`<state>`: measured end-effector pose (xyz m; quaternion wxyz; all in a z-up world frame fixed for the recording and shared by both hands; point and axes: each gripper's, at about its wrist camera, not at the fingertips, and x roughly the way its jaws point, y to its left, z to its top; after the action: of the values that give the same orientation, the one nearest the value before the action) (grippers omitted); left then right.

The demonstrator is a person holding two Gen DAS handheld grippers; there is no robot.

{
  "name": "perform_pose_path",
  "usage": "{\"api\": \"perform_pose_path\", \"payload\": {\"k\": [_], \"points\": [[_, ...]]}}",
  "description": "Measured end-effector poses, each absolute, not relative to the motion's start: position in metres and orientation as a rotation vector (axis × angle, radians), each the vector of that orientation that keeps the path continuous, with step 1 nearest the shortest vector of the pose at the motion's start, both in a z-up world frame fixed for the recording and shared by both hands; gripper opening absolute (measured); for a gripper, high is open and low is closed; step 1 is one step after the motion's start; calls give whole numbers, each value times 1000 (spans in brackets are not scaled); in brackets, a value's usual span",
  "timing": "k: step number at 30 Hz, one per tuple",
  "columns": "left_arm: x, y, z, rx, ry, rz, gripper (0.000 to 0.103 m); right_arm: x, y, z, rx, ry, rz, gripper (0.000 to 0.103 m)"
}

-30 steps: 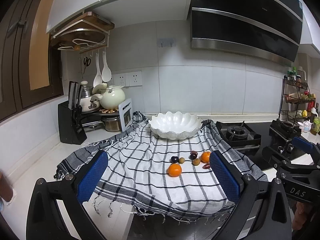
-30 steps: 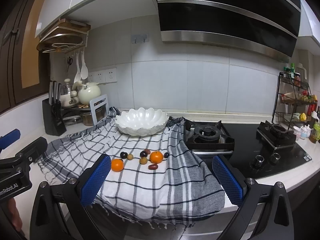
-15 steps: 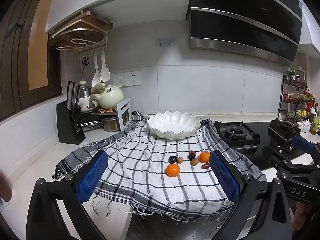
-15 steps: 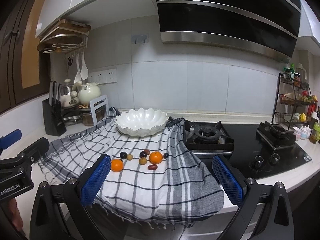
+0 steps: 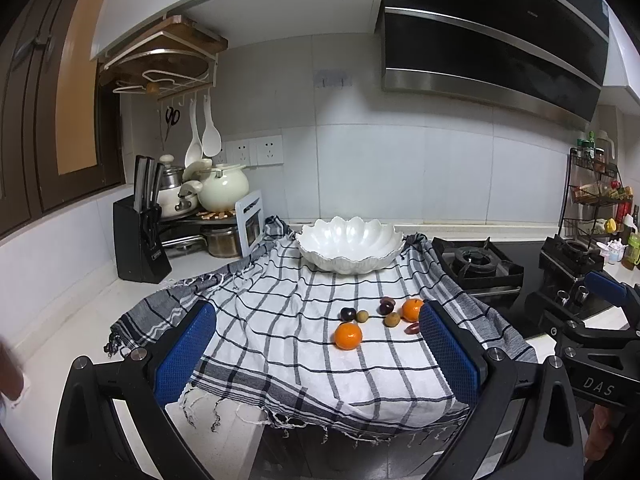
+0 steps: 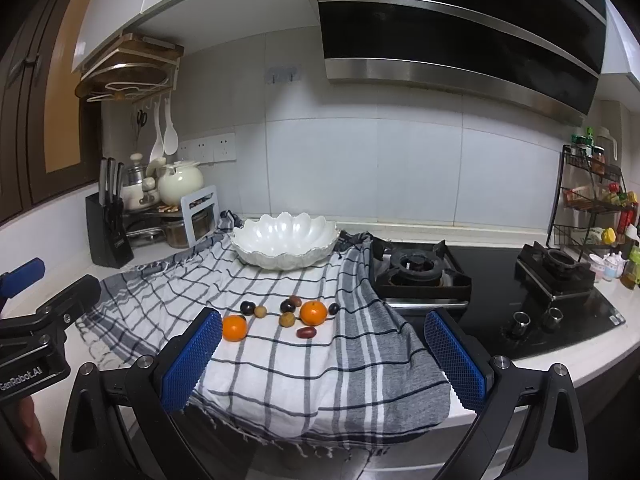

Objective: Organize fruits

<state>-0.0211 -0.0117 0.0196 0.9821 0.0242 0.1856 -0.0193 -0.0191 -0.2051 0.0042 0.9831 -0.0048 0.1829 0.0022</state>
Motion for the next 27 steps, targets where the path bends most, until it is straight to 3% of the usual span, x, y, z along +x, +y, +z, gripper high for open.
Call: {"api": "perform_pose_path", "payload": {"k": [14, 19, 27], "points": [[12, -11, 1, 64, 442, -49, 103, 13, -206, -12, -8, 393, 27, 102], [32, -11, -8, 62, 461, -55, 103, 34, -206, -21, -8, 422, 39, 97], [73, -12, -25, 75, 512, -86, 93, 78, -203, -40, -9, 492, 71, 90]]}}
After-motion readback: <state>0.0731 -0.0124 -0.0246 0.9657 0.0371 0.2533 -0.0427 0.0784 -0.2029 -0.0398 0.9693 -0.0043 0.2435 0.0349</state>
